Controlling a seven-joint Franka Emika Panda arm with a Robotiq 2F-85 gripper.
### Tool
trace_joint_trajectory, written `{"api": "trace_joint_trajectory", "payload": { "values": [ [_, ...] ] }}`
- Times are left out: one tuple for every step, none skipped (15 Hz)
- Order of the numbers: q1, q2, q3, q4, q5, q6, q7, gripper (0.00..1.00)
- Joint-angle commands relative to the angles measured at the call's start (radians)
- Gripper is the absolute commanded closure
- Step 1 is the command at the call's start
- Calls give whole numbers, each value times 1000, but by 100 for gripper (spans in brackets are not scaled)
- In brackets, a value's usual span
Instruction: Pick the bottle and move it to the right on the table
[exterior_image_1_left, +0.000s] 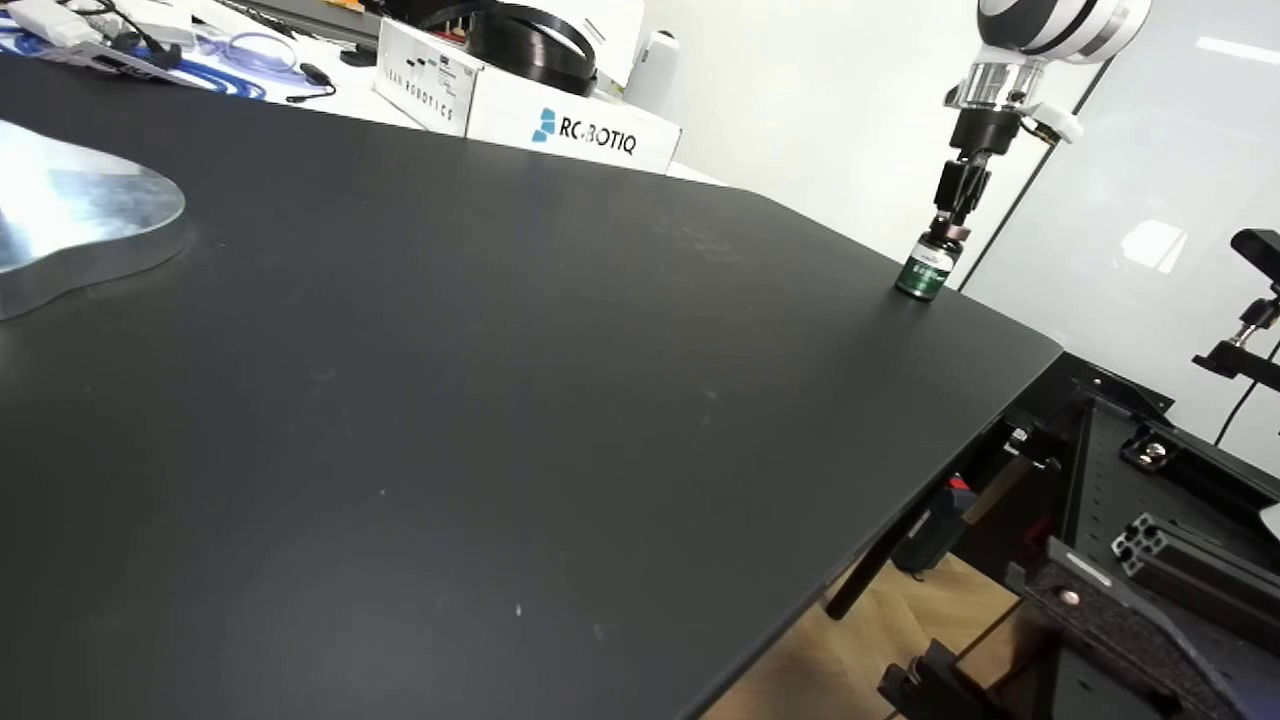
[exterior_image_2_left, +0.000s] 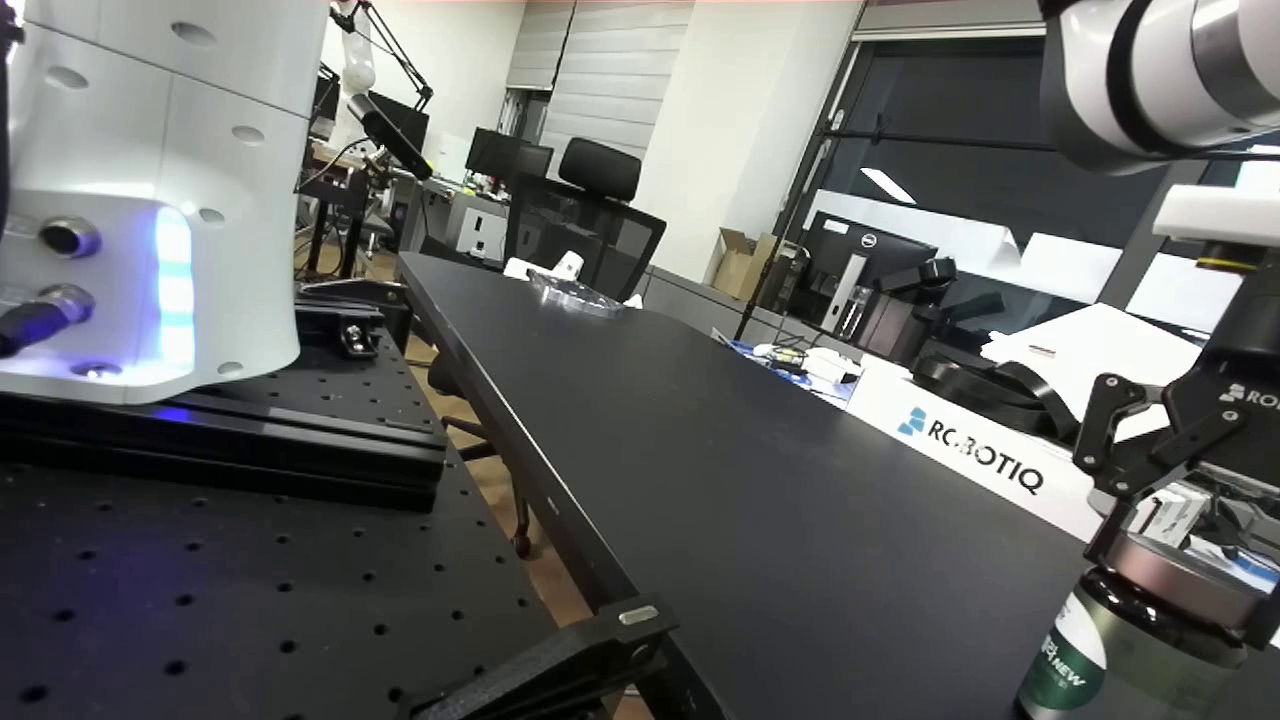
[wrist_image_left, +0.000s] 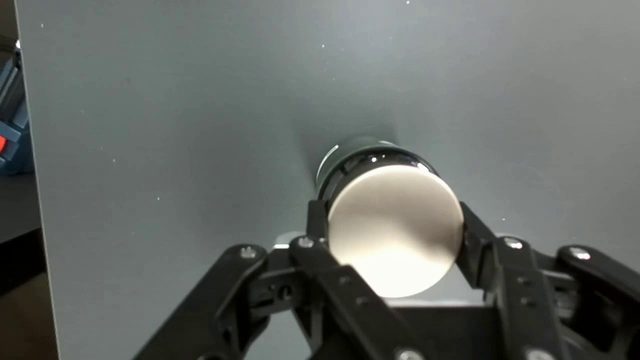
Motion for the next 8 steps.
{"api": "trace_joint_trajectory", "payload": {
  "values": [
    [31,25,-38,44,-27,-38,205,64],
    [37,28,-49,40,-38,-9,253,64],
    [47,27,-62,35,-52,1,304,64],
    [52,28,-74,30,-59,31,347,64],
    [56,32,-84,31,-65,50,390,64],
    [60,37,-93,38,-61,55,433,64],
    [61,40,-101,43,-51,56,472,64],
    [64,44,-108,51,-44,46,514,64]
  ]
}}
